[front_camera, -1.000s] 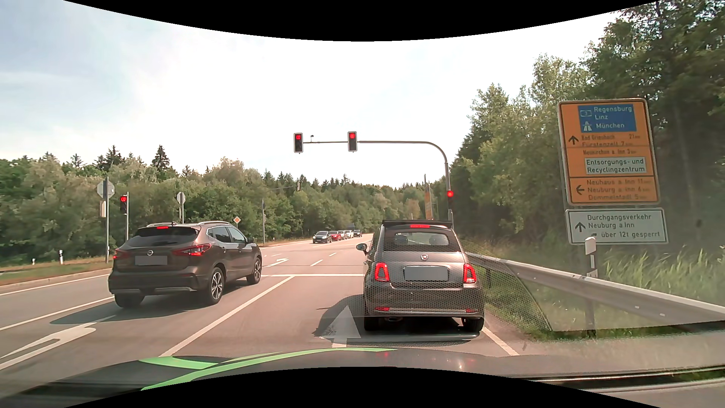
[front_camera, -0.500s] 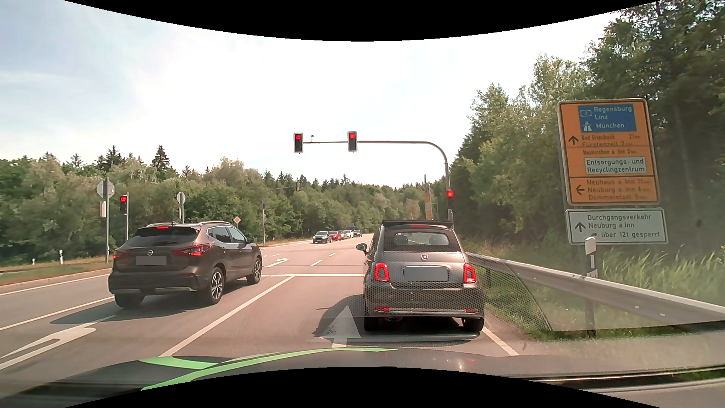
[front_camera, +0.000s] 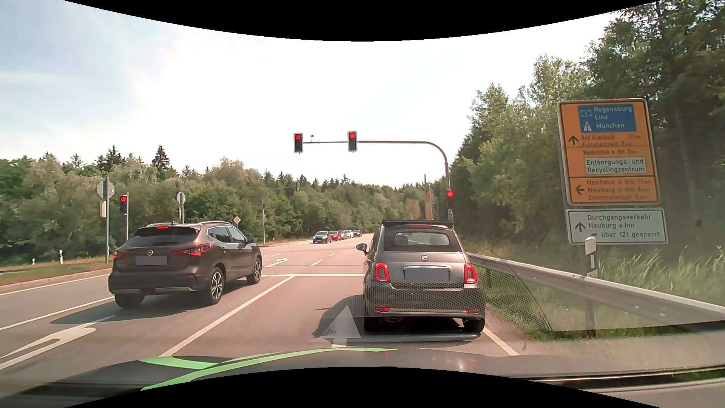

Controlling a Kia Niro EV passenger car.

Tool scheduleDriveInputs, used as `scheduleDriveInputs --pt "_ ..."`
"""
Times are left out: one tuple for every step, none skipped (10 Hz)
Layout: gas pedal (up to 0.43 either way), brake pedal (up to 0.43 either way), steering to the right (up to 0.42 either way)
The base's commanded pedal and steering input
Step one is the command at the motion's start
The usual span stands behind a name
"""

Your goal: Follow the waypoints while adhering to traffic rules and regulations

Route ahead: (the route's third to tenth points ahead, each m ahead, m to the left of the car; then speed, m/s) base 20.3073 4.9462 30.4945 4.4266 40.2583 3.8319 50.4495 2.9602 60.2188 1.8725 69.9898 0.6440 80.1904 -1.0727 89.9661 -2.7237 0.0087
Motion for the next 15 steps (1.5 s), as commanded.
scheduleDriveInputs --pt "0.000 0.207 0.004" --pt "0.000 0.207 0.003" --pt "0.000 0.207 0.003" --pt "0.000 0.207 0.004" --pt "0.000 0.213 0.003" --pt "0.000 0.207 0.003" --pt "0.000 0.207 0.003" --pt "0.000 0.207 0.003" --pt "0.000 0.207 0.003" --pt "0.000 0.207 0.003" --pt "0.000 0.207 0.003" --pt "0.000 0.207 0.004" --pt "0.000 0.207 0.003" --pt "0.000 0.213 0.003" --pt "0.000 0.213 0.003"
